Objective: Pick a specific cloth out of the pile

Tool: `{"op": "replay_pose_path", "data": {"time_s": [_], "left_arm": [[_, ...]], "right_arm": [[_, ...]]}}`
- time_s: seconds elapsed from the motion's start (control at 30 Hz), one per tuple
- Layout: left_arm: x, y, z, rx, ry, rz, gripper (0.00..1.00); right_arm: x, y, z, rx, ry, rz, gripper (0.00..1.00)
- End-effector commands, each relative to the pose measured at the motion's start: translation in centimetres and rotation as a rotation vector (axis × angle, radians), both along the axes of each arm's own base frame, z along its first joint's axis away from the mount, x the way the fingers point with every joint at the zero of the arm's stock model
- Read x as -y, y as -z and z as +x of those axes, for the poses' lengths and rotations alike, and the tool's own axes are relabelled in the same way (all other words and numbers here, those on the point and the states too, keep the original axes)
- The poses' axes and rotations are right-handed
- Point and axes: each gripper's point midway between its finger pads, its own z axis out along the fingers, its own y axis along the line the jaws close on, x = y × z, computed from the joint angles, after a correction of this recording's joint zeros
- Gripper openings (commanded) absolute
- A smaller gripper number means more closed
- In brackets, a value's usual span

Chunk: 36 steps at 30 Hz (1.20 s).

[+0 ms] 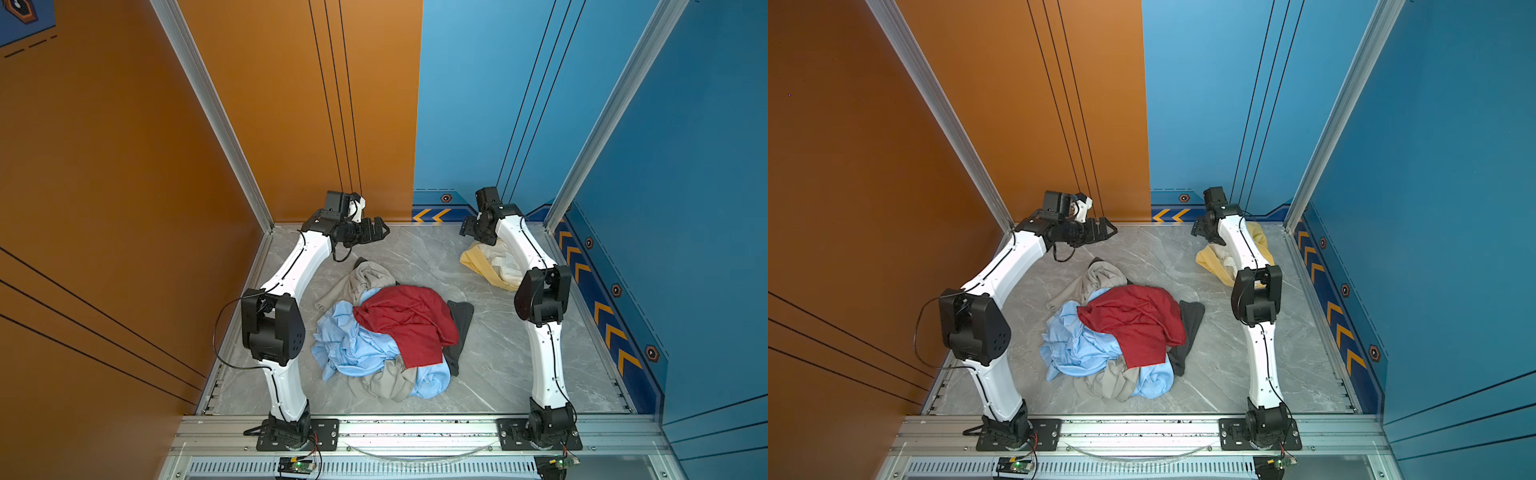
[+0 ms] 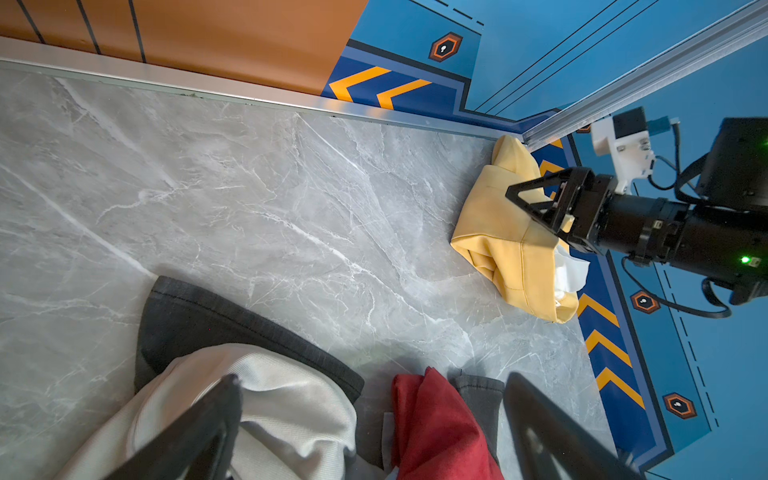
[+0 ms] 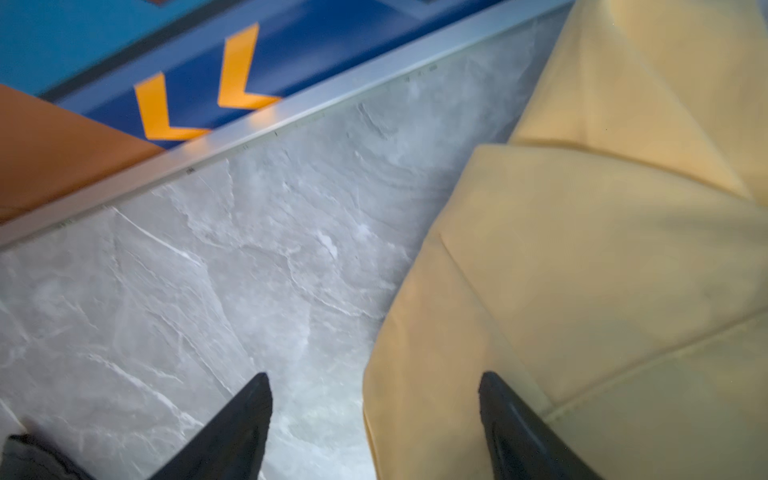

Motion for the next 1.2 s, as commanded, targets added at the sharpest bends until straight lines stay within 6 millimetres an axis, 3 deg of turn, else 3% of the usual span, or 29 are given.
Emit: {"op": "replay_pose_path", "data": {"time_s": [0.0, 0.1, 0.23, 0.47, 0.77, 0.97, 1.07, 1.17], "left_arm": [[0.5, 0.6, -0.3, -0.013, 0.029, -0.007, 0.98], [0.7, 0.7, -0.3, -0.016, 0.032, -0.007, 0.98], [0.8, 0.9, -0.3, -0.019, 0.031, -0.006, 0.98], [0.3, 0.3, -0.2, -0.002, 0.014, 0.008, 0.98], [-1.9, 0.0, -0.8, 0.036, -0.035, 0.087, 0.98], [-5.9, 0.1, -1.7, 0.085, -0.133, 0.206, 0.98], [-9.1, -0.3, -2.3, 0.146, -0.221, 0.251, 0.98], [-13.8, -0.9, -3.7, 0.228, -0.358, 0.294, 0.98]], "right_arm": [[1.3, -1.1, -3.3, -0.053, 0.011, -0.056, 0.77], [1.3, 1.0, -5.2, -0.117, 0.019, -0.079, 0.73], [2.0, 3.6, -6.1, -0.134, 0.068, -0.102, 0.72], [4.7, 6.2, -5.0, -0.122, 0.191, -0.124, 0.71], [9.4, 7.1, -3.6, -0.061, 0.302, -0.129, 0.73], [10.5, 5.0, -3.0, 0.031, 0.289, -0.123, 0.79], [9.6, 1.4, -2.7, 0.162, 0.241, -0.081, 0.85], [8.5, -3.0, -3.6, 0.308, 0.179, -0.071, 0.9]]}}
